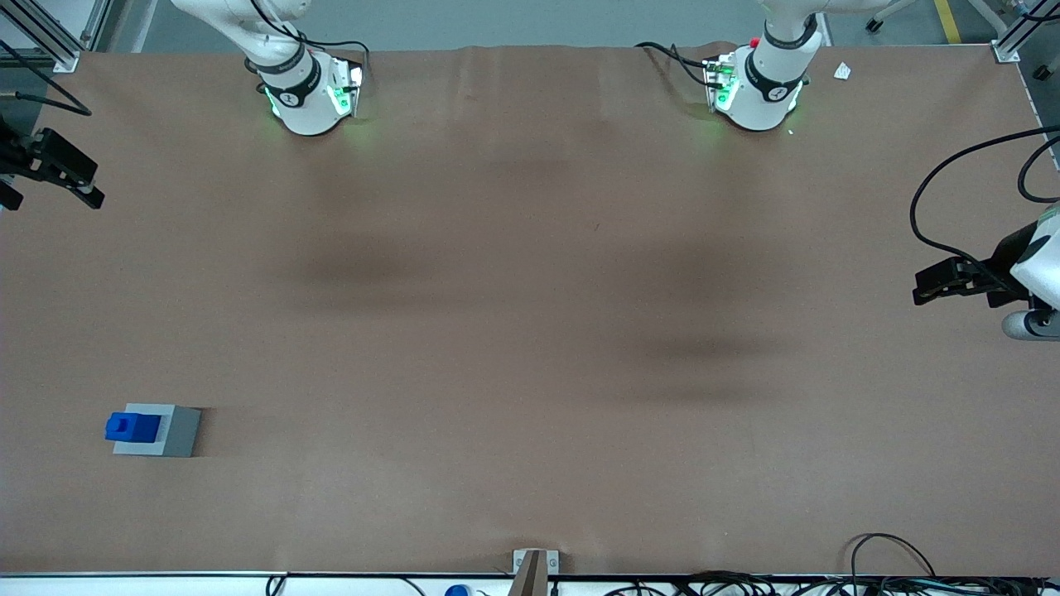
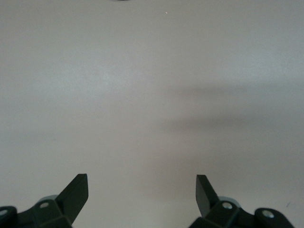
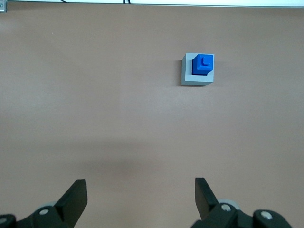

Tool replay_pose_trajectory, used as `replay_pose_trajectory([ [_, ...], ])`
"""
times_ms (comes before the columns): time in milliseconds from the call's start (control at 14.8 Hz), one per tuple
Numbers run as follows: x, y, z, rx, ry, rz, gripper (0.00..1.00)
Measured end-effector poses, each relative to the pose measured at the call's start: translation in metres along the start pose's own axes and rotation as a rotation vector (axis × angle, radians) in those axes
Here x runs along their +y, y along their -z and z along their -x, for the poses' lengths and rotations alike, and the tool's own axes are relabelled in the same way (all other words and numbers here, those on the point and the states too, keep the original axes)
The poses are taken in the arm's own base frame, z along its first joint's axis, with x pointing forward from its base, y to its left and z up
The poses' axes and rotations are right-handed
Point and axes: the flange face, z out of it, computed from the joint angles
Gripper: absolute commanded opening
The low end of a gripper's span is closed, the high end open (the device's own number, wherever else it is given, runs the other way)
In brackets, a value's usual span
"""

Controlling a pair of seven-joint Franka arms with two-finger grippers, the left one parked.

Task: Insert blue part into gray base with right arm

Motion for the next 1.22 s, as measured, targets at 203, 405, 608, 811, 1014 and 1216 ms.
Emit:
replay_pose_trajectory([
  [203, 0.0, 0.0, 0.0, 0.0, 0.0, 0.001, 1.0],
  [405, 0.0, -0.003, -0.001, -0.008, 0.001, 0.001, 1.0],
  [608, 0.004, -0.022, -0.008, -0.047, 0.005, 0.001, 1.0],
  [811, 0.021, -0.039, -0.016, -0.07, -0.012, 0.003, 1.0],
  [1014, 0.045, -0.059, -0.027, -0.096, -0.037, 0.007, 1.0],
  [1216, 0.079, -0.098, -0.051, -0.103, -0.021, 0.005, 1.0],
])
